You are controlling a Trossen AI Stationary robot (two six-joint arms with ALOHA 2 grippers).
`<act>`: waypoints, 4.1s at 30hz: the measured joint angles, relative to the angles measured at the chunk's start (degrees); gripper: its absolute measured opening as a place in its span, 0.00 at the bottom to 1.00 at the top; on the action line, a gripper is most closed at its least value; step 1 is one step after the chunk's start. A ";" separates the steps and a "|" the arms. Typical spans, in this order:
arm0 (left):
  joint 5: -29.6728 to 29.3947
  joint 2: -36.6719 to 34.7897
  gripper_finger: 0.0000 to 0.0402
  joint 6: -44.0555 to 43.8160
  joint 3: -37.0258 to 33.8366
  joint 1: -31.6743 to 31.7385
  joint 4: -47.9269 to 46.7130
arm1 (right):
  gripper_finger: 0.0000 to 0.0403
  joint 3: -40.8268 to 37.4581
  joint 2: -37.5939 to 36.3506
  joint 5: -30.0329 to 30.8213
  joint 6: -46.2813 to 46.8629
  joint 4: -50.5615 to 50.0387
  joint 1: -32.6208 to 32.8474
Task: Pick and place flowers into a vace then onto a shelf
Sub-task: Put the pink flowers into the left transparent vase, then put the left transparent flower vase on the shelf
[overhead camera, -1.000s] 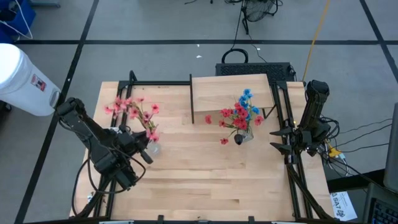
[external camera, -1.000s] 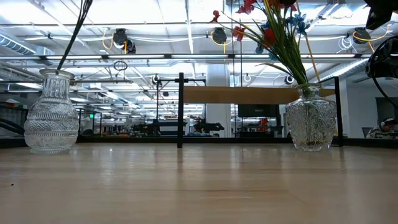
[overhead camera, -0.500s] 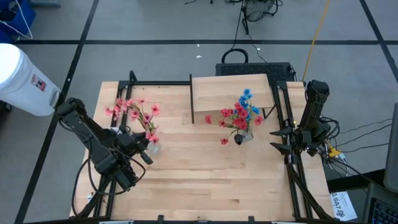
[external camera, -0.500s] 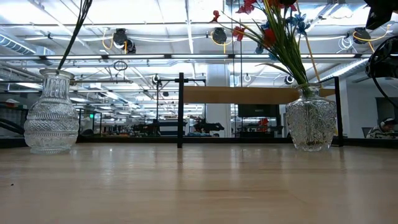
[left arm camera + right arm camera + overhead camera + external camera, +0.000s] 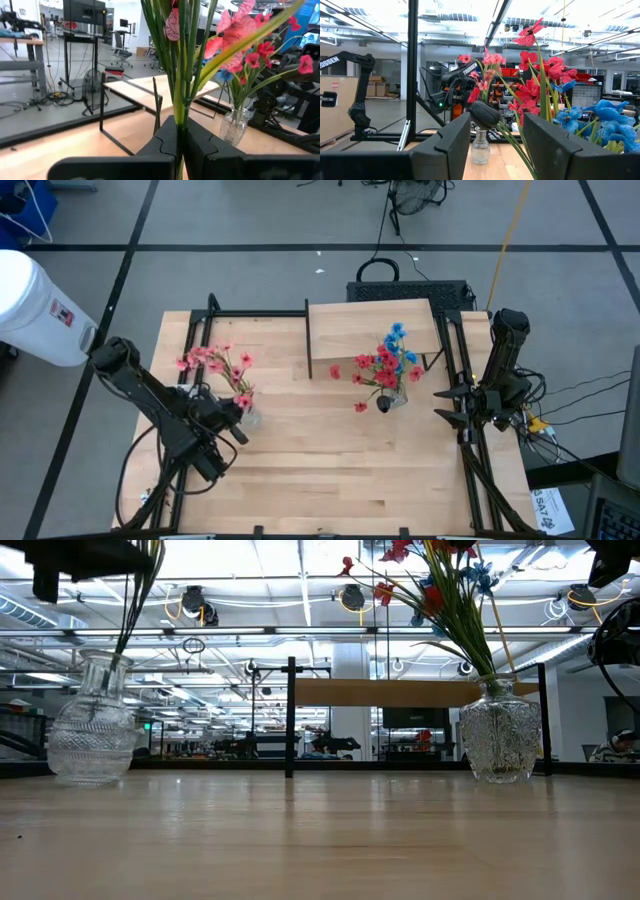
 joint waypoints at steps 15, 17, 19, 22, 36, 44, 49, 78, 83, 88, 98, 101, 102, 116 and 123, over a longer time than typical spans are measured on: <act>-0.88 -0.11 0.03 9.50 -13.30 -0.66 30.05 | 0.43 0.00 0.00 -0.01 0.00 0.01 0.00; -1.59 -0.14 0.02 12.14 -14.39 -0.66 34.28 | 0.43 0.00 0.00 0.01 0.00 -0.07 0.02; -1.80 -0.14 0.03 14.29 -15.01 -0.66 37.10 | 0.43 0.00 -0.01 0.01 0.00 -0.17 0.00; -0.49 -0.08 0.06 15.41 -15.51 -0.66 39.04 | 0.44 0.00 -0.01 -0.01 0.00 -0.45 0.00; 1.75 0.04 0.11 18.27 -15.61 -0.76 39.77 | 0.44 -0.02 -0.02 -0.01 0.00 -0.62 0.00; 1.95 0.08 0.37 19.68 -15.66 -0.82 41.21 | 0.43 0.00 0.00 -0.01 0.00 -0.63 0.01; 1.34 0.08 0.52 19.63 -15.64 -1.53 41.43 | 0.44 -0.01 0.00 -0.01 0.00 -0.65 0.00; -1.88 -1.70 0.69 37.19 -7.66 -3.08 44.09 | 0.44 0.00 -0.02 -0.01 0.00 -0.80 0.00; -1.53 -2.06 0.69 45.72 -3.21 -3.08 44.23 | 0.43 0.00 0.00 -0.01 0.00 -0.82 0.00; -1.45 -2.04 0.69 51.16 0.55 -2.62 44.19 | 0.44 0.00 -0.02 0.00 0.00 -0.82 0.01; -1.36 -7.89 0.69 54.76 3.05 -4.78 35.21 | 0.44 0.00 0.00 -0.01 0.00 -0.82 0.02; -1.50 -11.45 0.69 54.57 3.05 -6.04 31.37 | 0.44 0.00 0.00 -0.01 0.00 -0.82 0.00; -1.52 -12.75 0.69 55.05 3.05 -6.59 30.14 | 0.44 -0.01 0.00 0.00 0.00 -0.81 0.02; 9.23 -27.28 0.69 62.99 2.91 -10.08 12.86 | 0.44 0.00 0.00 -0.01 0.00 -0.89 0.00; 10.05 -27.54 0.69 63.67 1.78 -9.62 12.54 | 0.44 0.00 0.00 -0.01 0.00 -0.89 0.00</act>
